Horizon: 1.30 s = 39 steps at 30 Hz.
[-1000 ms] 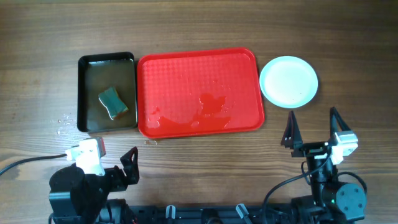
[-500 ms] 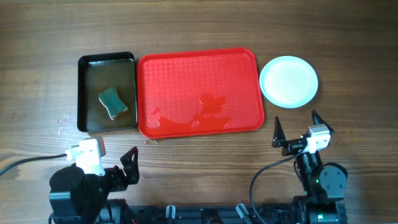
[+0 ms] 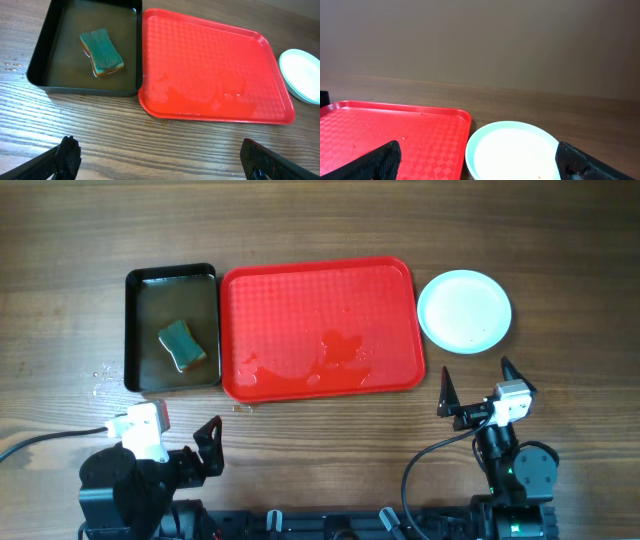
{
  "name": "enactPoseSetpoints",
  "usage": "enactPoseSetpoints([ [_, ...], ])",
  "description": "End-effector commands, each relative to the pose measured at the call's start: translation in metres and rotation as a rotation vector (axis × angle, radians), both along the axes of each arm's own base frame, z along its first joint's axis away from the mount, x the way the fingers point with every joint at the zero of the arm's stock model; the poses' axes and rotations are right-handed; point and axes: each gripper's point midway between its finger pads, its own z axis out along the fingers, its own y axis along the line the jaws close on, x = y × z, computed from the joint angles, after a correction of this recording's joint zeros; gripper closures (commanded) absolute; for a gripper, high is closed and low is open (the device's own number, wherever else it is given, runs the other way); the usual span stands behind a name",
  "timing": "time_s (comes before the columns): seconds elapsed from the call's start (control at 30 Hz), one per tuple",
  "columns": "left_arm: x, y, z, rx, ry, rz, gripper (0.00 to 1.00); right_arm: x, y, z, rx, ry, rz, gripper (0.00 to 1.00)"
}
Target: Clean dirty plates on tray and stack at the side
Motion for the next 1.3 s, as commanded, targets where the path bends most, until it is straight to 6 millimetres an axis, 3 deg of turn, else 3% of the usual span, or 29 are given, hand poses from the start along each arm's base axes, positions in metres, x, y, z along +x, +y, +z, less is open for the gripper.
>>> enactPoseSetpoints([
  [0.0, 0.0, -0.002, 0.001, 0.008, -0.009, -0.022, 0.0, -0.001, 0.002, 0.003, 0.018, -0.011, 0.012, 0.01],
  [0.23, -0.001, -0.002, 0.002, 0.009, -0.02, -0.022, 0.0, -0.001, 0.002, 0.003, 0.018, -0.011, 0.012, 0.01],
  [0.33, 0.003, -0.001, 0.007, 0.02, -0.126, -0.019, 0.0, -0.001, 0.002, 0.003, 0.018, -0.009, 0.012, 0.01],
  [0.53, 0.052, -0.001, -0.021, -0.042, -0.38, 0.01, 0.0, -0.001, 0.002, 0.003, 0.018, -0.009, 0.012, 0.01],
  [0.7, 0.089, -0.001, -0.005, 0.017, -0.738, -0.023, 0.0, -0.001, 0.002, 0.003, 0.018, -0.01, 0.012, 0.01],
  [0.8, 0.089, -0.001, -0.04, 0.033, -0.604, -0.034, 0.0, -0.001, 0.002, 0.003, 0.018, -0.009, 0.012, 0.0],
  [1.27, 0.089, -0.001, -0.038, 0.077, -0.618, -0.047, 0.0, -0.001, 0.002, 0.003, 0.018, -0.009, 0.012, 0.0],
])
